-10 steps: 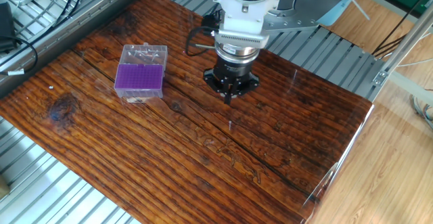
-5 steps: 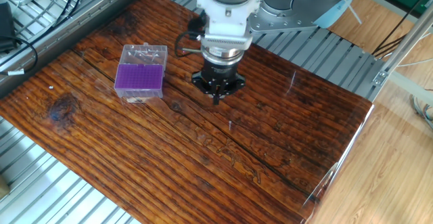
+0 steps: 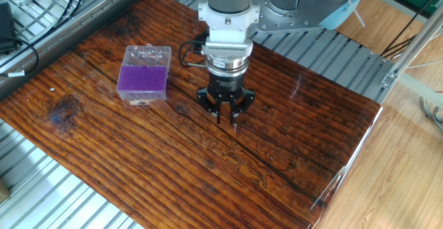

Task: Insert a small pipette tip into the holder for small pipette tips

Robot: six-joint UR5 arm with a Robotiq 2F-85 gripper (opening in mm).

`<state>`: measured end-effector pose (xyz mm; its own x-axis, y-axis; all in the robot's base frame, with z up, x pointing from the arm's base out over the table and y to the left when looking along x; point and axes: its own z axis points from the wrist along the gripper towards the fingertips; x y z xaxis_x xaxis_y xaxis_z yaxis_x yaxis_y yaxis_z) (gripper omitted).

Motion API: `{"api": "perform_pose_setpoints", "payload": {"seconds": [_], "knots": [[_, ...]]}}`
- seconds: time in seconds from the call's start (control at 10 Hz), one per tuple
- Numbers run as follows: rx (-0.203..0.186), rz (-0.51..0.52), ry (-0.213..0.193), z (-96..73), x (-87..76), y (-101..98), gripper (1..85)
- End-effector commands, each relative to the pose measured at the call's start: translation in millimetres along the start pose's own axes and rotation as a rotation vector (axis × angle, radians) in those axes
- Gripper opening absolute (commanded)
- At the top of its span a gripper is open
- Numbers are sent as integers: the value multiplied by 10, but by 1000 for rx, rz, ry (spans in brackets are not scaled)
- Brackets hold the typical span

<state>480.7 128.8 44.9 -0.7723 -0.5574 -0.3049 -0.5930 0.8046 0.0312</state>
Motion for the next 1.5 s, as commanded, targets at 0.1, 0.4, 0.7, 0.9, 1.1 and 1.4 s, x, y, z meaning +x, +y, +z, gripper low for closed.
{"api": "perform_pose_setpoints", "payload": {"seconds": [0.1,0.4,0.7,0.9,1.1,1.4], "knots": [[-18,-10,-40,20,-87,27,323],[30,37,19,21,67,-98,297],[-149,20,-108,-21,-267,362,433],[-29,86,-83,-26,-150,161,320],[18,80,-96,-9,87,214,280],[-8,43,-123,-7,236,219,293]]}}
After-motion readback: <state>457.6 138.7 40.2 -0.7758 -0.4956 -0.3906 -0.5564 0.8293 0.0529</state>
